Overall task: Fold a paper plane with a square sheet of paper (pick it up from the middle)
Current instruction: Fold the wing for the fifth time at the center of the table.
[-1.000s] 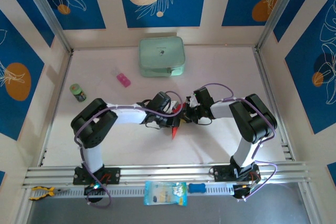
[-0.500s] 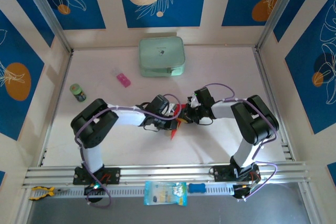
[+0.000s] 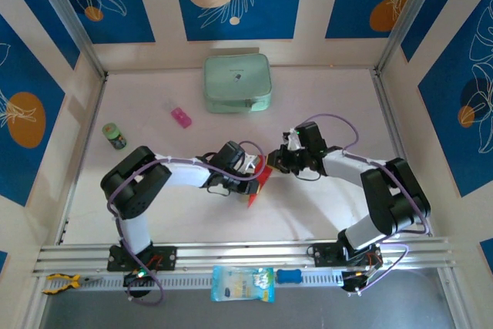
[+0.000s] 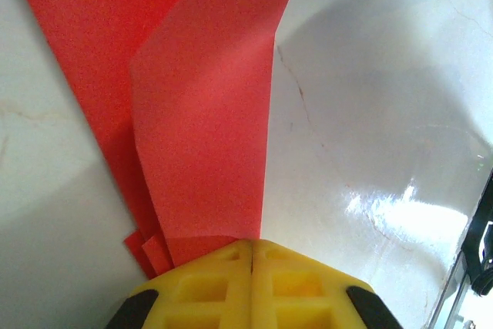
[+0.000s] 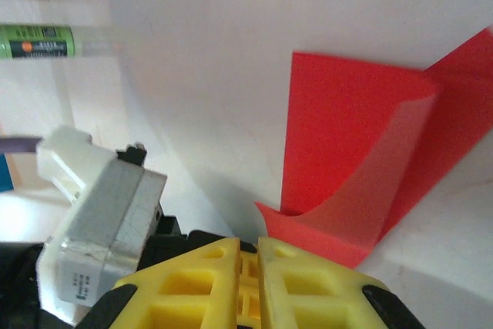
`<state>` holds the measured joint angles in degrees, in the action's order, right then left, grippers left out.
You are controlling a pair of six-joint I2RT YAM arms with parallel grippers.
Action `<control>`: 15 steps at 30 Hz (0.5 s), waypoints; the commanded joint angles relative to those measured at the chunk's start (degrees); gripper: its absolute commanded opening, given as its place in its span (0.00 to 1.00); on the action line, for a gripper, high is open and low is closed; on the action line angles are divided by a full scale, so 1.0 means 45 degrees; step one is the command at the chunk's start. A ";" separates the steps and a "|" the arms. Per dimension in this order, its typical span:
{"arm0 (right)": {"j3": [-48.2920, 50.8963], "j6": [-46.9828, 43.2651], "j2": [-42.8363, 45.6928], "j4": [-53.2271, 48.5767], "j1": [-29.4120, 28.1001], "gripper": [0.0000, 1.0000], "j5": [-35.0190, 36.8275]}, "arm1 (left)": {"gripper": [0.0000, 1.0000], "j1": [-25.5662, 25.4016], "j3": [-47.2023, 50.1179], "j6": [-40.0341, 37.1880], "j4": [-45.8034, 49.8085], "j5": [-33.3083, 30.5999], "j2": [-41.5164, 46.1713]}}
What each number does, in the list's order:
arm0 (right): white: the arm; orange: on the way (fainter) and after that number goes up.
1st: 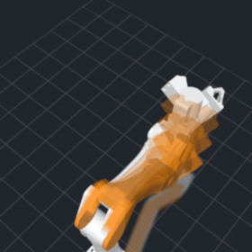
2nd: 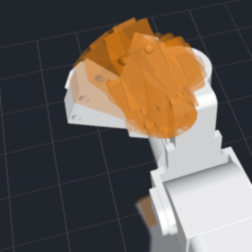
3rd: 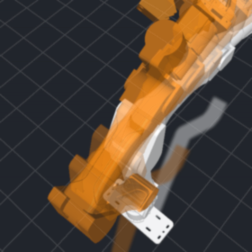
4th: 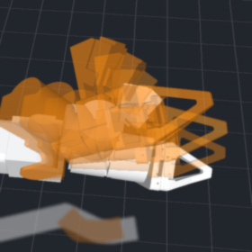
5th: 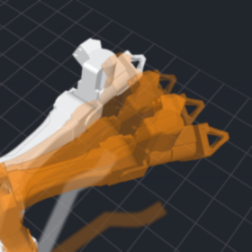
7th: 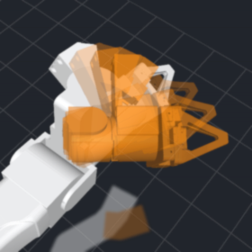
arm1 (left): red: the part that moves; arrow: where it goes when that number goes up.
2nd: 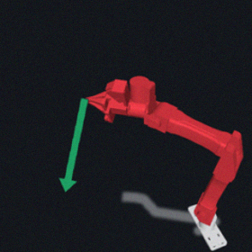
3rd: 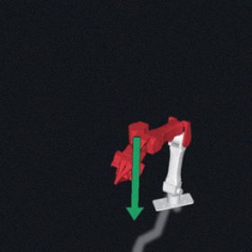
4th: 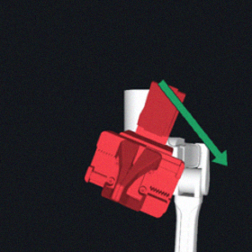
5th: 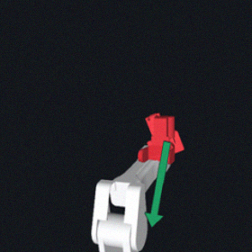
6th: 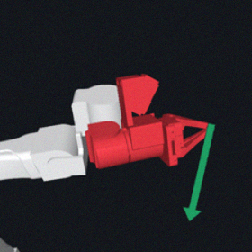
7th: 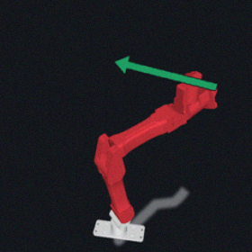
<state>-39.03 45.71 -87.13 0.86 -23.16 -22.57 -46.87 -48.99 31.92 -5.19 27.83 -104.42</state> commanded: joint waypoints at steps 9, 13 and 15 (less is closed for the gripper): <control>-0.0102 -0.0958 -0.1683 0.0091 -0.0996 0.13 0.0152 | 0.00 0.0005 0.0882 -0.0059 0.2434 -0.0548 -0.0522; -0.0135 -0.1020 -0.2399 0.0383 -0.0584 0.13 0.0360 | 0.00 -0.0011 0.0907 0.0013 0.2433 -0.0542 -0.0516; -0.0232 -0.1109 -0.2674 0.0423 -0.0277 0.13 0.0484 | 0.00 -0.0008 0.0941 -0.0007 0.2442 -0.0543 -0.0507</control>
<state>-39.13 42.46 -97.41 2.35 -26.04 -22.81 -46.87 -48.60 31.62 -5.39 27.88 -104.20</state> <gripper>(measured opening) 0.129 0.050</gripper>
